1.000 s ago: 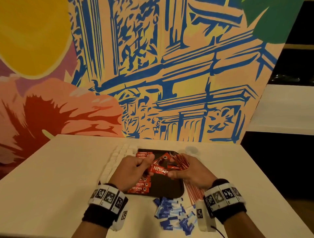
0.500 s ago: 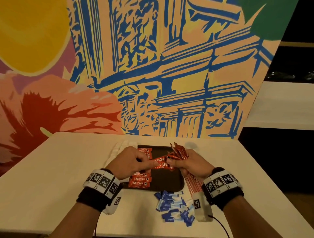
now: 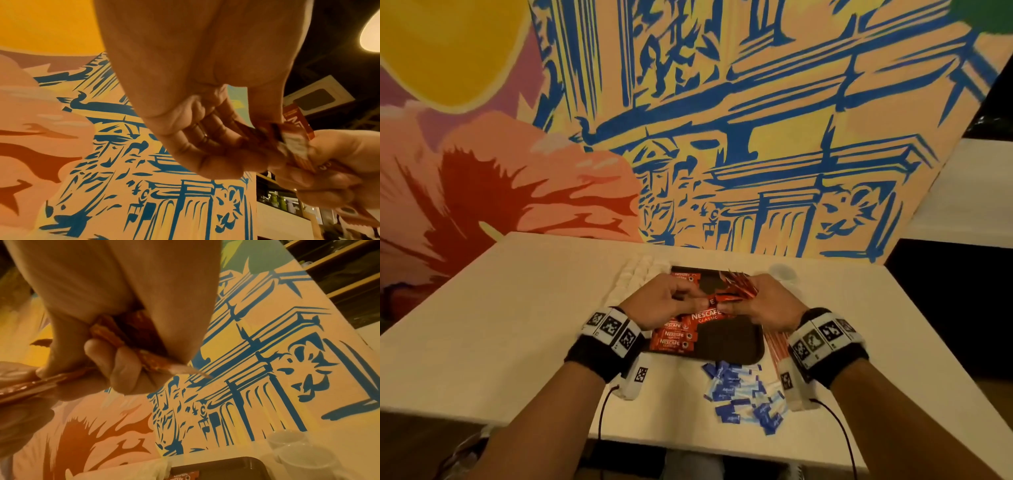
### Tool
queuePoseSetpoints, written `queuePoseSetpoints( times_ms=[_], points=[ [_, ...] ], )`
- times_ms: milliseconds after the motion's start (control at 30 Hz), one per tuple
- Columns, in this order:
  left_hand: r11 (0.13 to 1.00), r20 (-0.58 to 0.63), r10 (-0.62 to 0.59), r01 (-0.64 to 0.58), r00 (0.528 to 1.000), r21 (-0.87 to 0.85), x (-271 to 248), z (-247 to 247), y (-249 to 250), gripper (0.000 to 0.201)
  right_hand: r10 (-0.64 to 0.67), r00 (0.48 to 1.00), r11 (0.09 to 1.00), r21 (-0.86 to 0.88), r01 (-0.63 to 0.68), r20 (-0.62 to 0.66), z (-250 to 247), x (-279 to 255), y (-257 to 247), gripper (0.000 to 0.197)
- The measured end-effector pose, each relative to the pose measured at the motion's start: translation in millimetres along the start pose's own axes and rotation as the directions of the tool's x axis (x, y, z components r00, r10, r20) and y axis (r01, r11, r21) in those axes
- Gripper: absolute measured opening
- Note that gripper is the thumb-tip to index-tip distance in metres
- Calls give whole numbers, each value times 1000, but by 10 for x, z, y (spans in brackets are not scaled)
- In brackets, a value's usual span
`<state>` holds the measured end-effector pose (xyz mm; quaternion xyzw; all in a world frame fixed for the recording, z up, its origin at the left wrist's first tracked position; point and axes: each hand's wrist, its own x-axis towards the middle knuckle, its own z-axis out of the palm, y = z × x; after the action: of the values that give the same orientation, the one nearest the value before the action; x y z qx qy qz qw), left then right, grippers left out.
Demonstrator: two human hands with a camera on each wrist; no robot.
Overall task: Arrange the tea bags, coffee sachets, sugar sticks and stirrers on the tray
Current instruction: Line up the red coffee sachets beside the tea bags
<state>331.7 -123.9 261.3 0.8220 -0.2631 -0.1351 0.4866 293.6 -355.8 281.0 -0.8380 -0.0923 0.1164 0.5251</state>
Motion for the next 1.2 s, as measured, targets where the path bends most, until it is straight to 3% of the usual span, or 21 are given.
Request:
queuePoseSetpoints(
  times_ms=[100, 333, 467, 533, 600, 700, 767, 900, 1200],
  points=[
    [999, 3, -37, 37, 999, -2, 72, -58, -98, 8, 37, 999, 999, -31, -36, 32, 11, 145, 36, 14],
    [995, 31, -97, 97, 995, -3, 263, -237, -276, 18, 100, 993, 995, 32, -99, -58, -26, 499, 184, 18],
    [986, -120, -143, 132, 982, -101, 423, -342, -441, 12, 129, 985, 991, -18, -132, -114, -21, 709, 333, 25],
    [977, -252, -190, 157, 949, -144, 535, -427, -603, 5, 147, 974, 985, -63, -160, -175, -35, 802, 466, 27],
    [971, -365, -240, 220, 899, -97, 639, -507, -786, 4, 169, 962, 975, -104, -195, -213, -33, 885, 620, 24],
    [932, -431, -316, 361, 845, 24, 757, -558, -1015, 4, 218, 948, 964, -103, -247, -232, 21, 991, 785, 22],
    [892, -436, -361, 442, 824, 97, 839, -550, -1141, 9, 265, 931, 948, -108, -299, -250, 90, 1095, 867, 24],
    [826, -360, -398, 500, 844, 260, 1014, -463, -1315, 10, 316, 932, 934, -114, -338, -178, 255, 1378, 1016, 20],
    [784, -321, -454, 544, 831, 300, 1250, -305, -1582, 18, 408, 913, 877, -278, -391, 2, 515, 1788, 1262, 18]
  ],
)
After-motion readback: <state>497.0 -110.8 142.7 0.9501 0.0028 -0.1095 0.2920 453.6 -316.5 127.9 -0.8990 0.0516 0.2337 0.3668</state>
